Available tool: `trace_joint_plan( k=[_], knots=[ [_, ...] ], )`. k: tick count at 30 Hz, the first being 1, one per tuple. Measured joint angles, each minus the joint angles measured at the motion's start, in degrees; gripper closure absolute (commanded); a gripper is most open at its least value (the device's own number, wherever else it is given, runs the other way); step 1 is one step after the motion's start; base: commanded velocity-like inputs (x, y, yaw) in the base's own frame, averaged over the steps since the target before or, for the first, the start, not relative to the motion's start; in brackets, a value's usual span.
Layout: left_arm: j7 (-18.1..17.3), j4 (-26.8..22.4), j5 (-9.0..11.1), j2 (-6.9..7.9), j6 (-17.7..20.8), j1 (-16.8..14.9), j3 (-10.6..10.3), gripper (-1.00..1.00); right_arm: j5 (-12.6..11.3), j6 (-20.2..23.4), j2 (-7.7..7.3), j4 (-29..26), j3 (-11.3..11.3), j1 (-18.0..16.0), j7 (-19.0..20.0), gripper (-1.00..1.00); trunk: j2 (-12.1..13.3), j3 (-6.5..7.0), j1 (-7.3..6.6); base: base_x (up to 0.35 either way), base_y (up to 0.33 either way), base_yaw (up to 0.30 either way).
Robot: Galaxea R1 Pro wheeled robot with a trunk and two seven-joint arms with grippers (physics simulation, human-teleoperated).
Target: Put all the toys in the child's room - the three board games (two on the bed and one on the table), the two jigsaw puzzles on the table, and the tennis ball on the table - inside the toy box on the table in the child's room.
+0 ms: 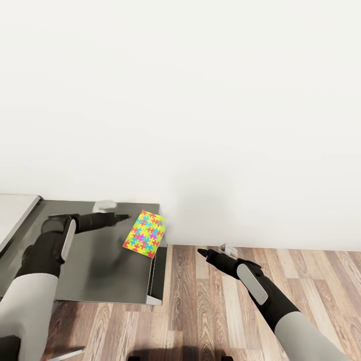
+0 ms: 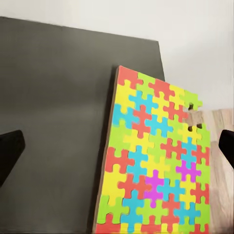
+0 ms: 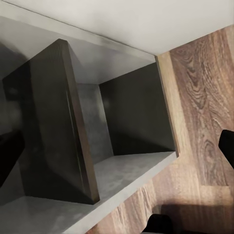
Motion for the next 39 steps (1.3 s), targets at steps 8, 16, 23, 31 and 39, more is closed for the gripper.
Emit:
trace_joint_plan(
  k=[8,16,23,31,39],
  knots=[
    [-9.0,-12.7,0.3,1.25,8.5,5.3,1.5,-1.00,0.0,0.4,-0.37,-0.1,-0.3,0.0,1.6,-1.00,0.0,0.00,0.00,0.000,0.000,0.000],
    [-24.6,-16.8,0.0,2.37,12.0,8.2,1.5,-1.00,-0.1,0.7,-2.35,-0.1,-0.5,0.0,12.3,-1.00,0.0,0.00,0.00,0.000,0.000,0.000],
    [-29.6,-17.0,-0.1,2.70,12.2,8.9,1.4,-1.00,-0.4,0.8,-4.77,0.0,-0.6,0.0,18.0,-1.00,0.0,0.00,0.00,0.000,0.000,0.000],
    [-30.5,-17.0,-0.1,2.73,12.1,11.6,1.2,-1.00,-0.5,0.8,-5.26,-0.1,-0.6,0.0,18.8,-1.00,0.0,0.00,0.00,0.000,0.000,0.000],
    [-30.4,-17.1,-0.2,2.79,11.6,16.9,1.2,-1.00,-0.5,0.7,-5.25,-0.1,-0.6,0.0,18.8,-1.00,0.0,0.00,0.00,0.000,0.000,0.000]
  ],
)
